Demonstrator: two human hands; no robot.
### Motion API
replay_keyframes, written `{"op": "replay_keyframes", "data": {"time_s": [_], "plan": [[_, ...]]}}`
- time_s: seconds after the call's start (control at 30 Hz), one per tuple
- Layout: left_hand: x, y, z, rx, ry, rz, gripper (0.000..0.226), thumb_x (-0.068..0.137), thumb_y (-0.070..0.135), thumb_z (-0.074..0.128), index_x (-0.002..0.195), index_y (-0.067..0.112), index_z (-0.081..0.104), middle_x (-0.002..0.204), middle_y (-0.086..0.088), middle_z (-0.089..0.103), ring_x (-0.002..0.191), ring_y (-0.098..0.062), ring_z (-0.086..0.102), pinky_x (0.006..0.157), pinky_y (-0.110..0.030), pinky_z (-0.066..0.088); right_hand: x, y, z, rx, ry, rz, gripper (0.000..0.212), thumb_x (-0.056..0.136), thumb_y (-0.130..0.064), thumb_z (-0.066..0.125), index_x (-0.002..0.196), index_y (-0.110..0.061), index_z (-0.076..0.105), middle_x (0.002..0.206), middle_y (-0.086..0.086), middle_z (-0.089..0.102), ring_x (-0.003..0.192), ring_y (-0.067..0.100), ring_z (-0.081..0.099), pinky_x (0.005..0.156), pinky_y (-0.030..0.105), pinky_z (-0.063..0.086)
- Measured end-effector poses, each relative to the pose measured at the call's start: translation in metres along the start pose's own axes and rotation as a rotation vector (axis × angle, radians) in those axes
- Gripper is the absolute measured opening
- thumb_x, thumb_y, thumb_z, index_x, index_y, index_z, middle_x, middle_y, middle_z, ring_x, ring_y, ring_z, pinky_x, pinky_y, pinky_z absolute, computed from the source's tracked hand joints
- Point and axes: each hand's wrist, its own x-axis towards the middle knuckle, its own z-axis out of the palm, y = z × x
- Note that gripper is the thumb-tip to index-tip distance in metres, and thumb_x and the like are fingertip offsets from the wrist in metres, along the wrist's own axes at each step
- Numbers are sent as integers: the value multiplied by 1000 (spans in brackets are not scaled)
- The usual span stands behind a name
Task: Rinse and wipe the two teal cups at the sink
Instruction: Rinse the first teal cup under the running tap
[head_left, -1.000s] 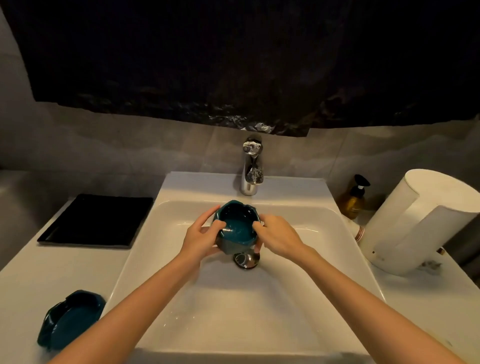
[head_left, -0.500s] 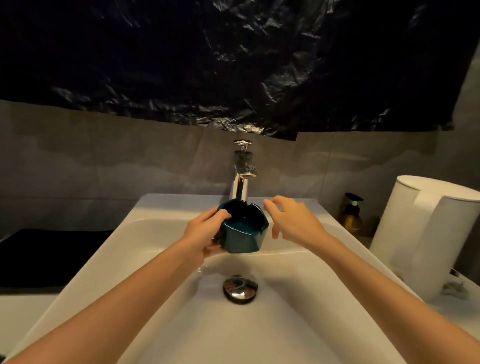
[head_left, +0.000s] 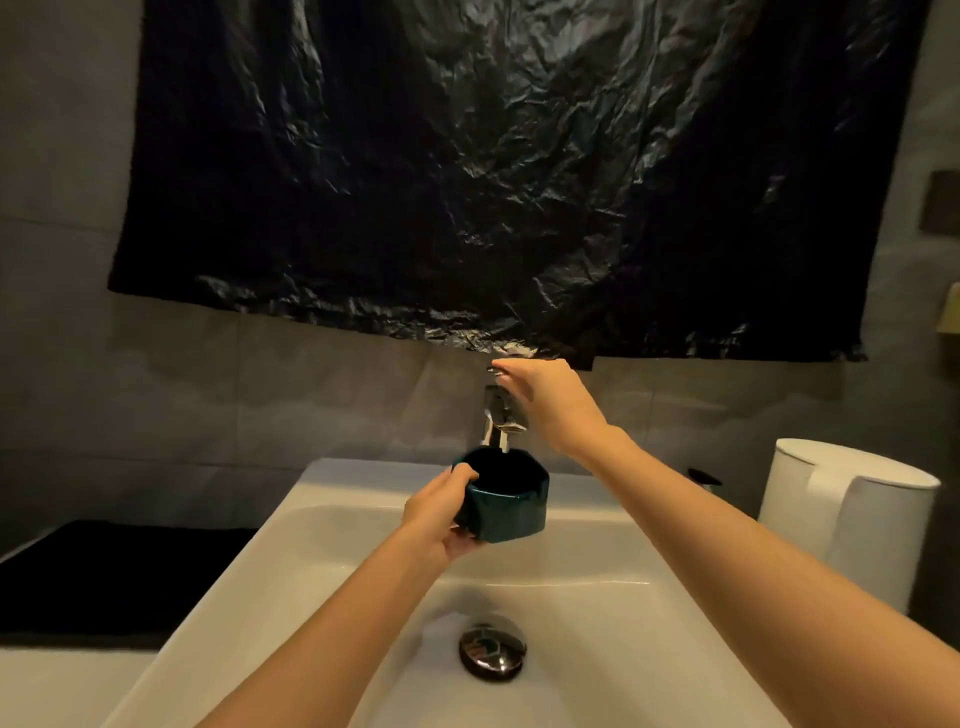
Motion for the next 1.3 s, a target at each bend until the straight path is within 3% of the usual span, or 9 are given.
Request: {"op": "replay_keyframes", "data": {"time_s": [0.13, 0.3, 0.5, 0.67, 0.8, 0.93, 1.0, 1.1, 1.3], "plan": [[6, -2, -2, 21, 16, 15, 11, 85, 16, 65, 94, 15, 60, 112, -18, 61, 99, -35, 60, 60, -42, 58, 4, 6, 3, -185, 8, -98, 33, 99, -13, 48, 130, -16, 57, 120, 9, 67, 106, 32, 63, 82, 43, 54], [7, 1, -2, 74, 4, 48, 8, 87, 19, 64, 93, 16, 60, 109, -16, 61, 96, -32, 60, 47, -34, 56, 8, 3, 3, -203, 53, -85, 23, 96, -5, 52, 116, -8, 61, 107, 11, 71, 95, 32, 65, 72, 44, 55], [9, 3, -5, 124, -15, 79, 6, 88, 21, 63, 88, 20, 57, 110, -15, 60, 100, -33, 59, 51, -35, 57, 15, 6, 5, -188, 54, -21, 21, 91, 1, 56, 110, -7, 62, 100, 13, 71, 89, 33, 65, 67, 43, 55], [7, 1, -4, 155, -29, 90, 6, 89, 20, 63, 93, 20, 58, 111, -14, 60, 102, -33, 58, 56, -38, 57, 17, 7, 7, -170, 29, 5, 25, 95, -2, 52, 116, -11, 62, 105, 12, 70, 93, 33, 64, 73, 42, 54], [6, 0, -6, 175, -26, 112, 27, 89, 20, 63, 116, 17, 59, 112, -13, 60, 101, -31, 58, 54, -36, 57, 0, 1, -4, 161, 2, 110, 38, 102, -18, 42, 138, -14, 49, 130, 8, 61, 114, 24, 59, 93, 30, 45], [8, 1, -11, 134, -6, 154, 36, 88, 18, 64, 124, 15, 60, 112, -12, 60, 98, -28, 57, 58, -37, 56, -64, -4, -7, 250, 253, 144, 28, 95, -6, 47, 114, -11, 67, 110, 4, 70, 102, 17, 64, 90, 32, 50], [11, -1, -13, 122, 11, 189, 40, 88, 17, 64, 127, 16, 58, 111, -12, 61, 92, -27, 59, 59, -38, 57, -96, -9, -5, 196, 95, 107, 26, 92, -6, 48, 107, -14, 67, 105, 1, 69, 97, 18, 62, 95, 33, 47], [13, -4, -13, 140, 23, 242, 39, 88, 16, 64, 126, 20, 59, 112, -12, 62, 88, -25, 62, 57, -35, 56, -121, -15, 8, 29, -337, -71, 41, 87, -12, 49, 125, -24, 60, 128, -4, 59, 123, 19, 45, 111, 36, 35], [15, -9, -13, 260, -23, 249, 38, 89, 13, 62, 126, 23, 60, 110, -12, 62, 92, -28, 62, 58, -33, 57, -112, -7, 35, -262, -371, -319, 73, 85, -42, 61, 147, -15, 35, 148, 1, 43, 141, 21, 30, 118, 29, 2]]}}
